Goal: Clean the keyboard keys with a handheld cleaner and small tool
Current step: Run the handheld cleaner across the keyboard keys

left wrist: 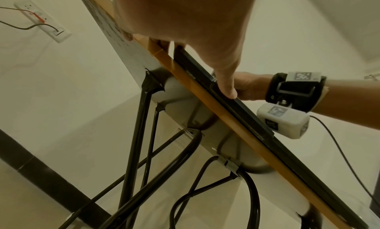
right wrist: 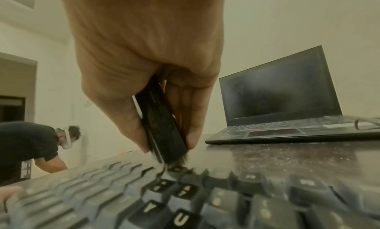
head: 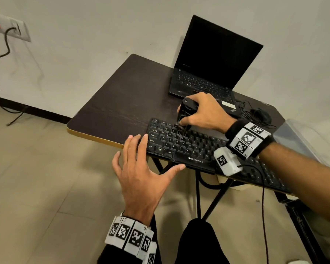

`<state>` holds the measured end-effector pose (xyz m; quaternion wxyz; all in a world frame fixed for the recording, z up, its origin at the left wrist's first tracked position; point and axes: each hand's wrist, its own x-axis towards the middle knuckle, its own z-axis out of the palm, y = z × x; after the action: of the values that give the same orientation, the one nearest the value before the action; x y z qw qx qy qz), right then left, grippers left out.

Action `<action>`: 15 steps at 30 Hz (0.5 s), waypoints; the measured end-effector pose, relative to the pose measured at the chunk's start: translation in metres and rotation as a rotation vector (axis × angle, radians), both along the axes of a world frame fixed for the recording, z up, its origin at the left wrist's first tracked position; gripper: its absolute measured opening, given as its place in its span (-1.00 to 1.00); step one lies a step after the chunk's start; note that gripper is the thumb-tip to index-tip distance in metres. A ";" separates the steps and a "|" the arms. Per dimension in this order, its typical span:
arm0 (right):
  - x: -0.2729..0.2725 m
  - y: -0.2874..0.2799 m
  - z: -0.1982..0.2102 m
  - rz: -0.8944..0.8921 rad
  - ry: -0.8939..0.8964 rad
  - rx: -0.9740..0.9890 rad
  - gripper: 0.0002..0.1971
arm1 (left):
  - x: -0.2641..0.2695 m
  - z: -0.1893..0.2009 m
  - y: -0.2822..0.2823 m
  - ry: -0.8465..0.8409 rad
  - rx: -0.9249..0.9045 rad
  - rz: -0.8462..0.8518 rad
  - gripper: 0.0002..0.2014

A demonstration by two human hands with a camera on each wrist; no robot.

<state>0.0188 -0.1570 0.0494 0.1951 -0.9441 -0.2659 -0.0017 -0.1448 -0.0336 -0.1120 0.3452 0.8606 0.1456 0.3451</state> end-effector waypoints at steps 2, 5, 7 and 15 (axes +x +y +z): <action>-0.008 -0.001 0.000 0.070 0.051 -0.006 -0.75 | 0.000 0.000 0.000 0.000 0.002 0.005 0.12; -0.022 -0.002 -0.006 0.113 0.112 -0.012 -0.75 | 0.000 0.001 0.000 0.006 0.001 0.012 0.13; -0.013 -0.006 -0.006 0.024 0.078 0.021 -0.75 | 0.000 0.000 -0.001 0.012 0.006 0.005 0.13; -0.020 -0.015 -0.008 0.066 0.046 -0.019 -0.77 | 0.000 0.001 0.000 0.012 0.004 0.009 0.14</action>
<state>-0.0012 -0.1717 0.0410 0.1922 -0.9363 -0.2924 0.0291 -0.1445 -0.0339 -0.1112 0.3412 0.8626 0.1509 0.3417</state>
